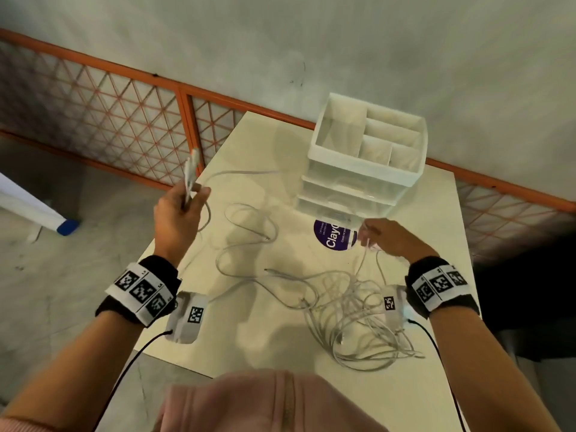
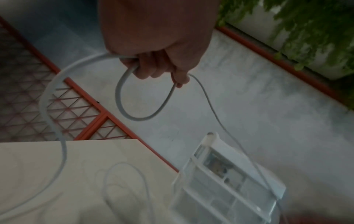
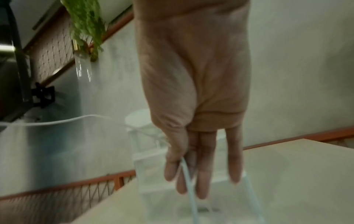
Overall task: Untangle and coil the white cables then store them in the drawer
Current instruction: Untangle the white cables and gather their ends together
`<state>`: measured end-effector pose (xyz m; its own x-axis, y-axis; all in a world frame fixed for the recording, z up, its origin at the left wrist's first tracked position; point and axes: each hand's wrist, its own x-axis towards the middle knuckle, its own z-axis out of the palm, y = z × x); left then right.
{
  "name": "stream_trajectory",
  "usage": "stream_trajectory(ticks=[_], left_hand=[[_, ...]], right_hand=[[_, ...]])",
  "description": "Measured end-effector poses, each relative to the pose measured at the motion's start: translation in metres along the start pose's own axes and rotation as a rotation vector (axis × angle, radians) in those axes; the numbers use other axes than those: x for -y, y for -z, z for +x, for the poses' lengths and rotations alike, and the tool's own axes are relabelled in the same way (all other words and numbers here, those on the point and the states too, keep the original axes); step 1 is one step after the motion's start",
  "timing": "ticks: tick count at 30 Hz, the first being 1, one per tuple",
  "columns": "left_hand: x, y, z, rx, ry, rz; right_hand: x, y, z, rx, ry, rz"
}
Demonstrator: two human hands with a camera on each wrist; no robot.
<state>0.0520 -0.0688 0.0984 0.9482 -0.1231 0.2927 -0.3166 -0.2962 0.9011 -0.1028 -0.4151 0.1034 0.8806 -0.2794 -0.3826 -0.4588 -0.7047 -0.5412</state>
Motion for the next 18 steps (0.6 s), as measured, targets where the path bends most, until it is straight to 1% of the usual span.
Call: stream_trajectory(ticks=[2,4,6,9,11,12,13,14,16,18], left_hand=[[0.005,-0.006,-0.008,0.077,-0.037,0.134],[0.009,-0.009,-0.014,0.151,-0.066,0.237],[0.016,-0.008,-0.016,0.214,-0.059,0.253],[0.023,-0.004,-0.016,0.252,-0.062,0.268],[0.024,0.0,-0.017,0.248,-0.046,0.281],[0.025,0.002,-0.016,0.242,-0.031,0.287],[0.026,0.004,-0.016,0.233,-0.018,0.3],[0.028,0.006,-0.015,0.226,-0.006,0.323],[0.035,0.013,-0.014,0.223,0.035,0.364],[0.046,0.022,-0.013,0.242,0.105,0.411]], right_hand=[[0.02,0.009,-0.006,-0.148,0.109,0.167],[0.042,0.021,-0.011,-0.302,0.261,0.189],[0.064,0.035,-0.019,-0.423,0.386,0.25],[0.096,0.055,-0.041,-0.518,0.544,0.35],[0.114,0.061,-0.056,-0.527,0.634,0.375],[0.121,0.061,-0.063,-0.496,0.669,0.382],[0.127,0.058,-0.068,-0.424,0.696,0.39],[0.13,0.053,-0.072,-0.32,0.709,0.395],[0.134,0.034,-0.073,-0.031,0.684,0.386],[0.132,0.003,-0.065,0.295,0.595,0.275]])
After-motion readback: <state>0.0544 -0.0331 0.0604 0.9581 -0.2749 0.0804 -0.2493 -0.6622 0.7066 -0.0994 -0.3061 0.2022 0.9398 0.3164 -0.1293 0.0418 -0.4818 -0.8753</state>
